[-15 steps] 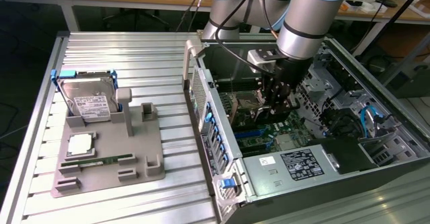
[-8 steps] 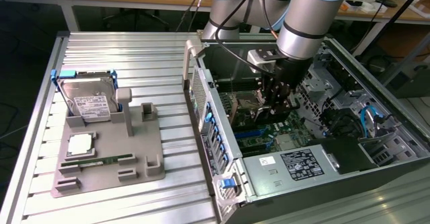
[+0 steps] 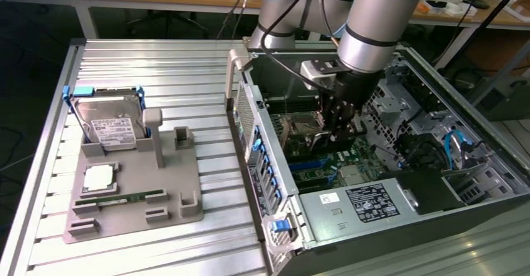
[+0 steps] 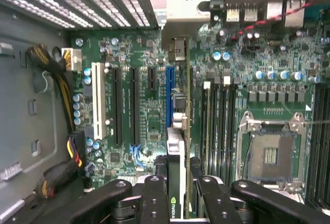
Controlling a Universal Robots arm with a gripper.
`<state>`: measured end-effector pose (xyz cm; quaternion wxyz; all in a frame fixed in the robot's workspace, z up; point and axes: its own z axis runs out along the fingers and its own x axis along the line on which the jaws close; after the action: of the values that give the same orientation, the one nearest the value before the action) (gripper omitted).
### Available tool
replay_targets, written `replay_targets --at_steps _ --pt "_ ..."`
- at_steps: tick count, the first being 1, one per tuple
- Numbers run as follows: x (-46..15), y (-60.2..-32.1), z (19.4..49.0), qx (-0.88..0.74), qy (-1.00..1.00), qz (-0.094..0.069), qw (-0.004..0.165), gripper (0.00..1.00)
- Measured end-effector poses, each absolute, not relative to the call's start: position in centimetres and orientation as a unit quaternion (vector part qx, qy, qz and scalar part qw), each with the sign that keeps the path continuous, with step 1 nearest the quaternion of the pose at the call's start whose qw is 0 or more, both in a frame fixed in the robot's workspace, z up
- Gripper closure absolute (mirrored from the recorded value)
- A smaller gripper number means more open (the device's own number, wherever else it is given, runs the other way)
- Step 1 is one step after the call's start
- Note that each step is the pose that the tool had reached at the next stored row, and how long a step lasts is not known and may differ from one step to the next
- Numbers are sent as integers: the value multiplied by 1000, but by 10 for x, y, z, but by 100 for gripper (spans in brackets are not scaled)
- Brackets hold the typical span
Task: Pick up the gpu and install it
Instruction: 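Insert the gpu into the slot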
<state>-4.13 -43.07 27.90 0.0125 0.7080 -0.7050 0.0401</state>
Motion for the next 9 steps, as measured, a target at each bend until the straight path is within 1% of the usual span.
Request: replay_targets --at_steps 4,9 --pt "-55 -436 276 708 -705 41 13 73" --pt "-57 -438 274 708 -705 42 13 73"
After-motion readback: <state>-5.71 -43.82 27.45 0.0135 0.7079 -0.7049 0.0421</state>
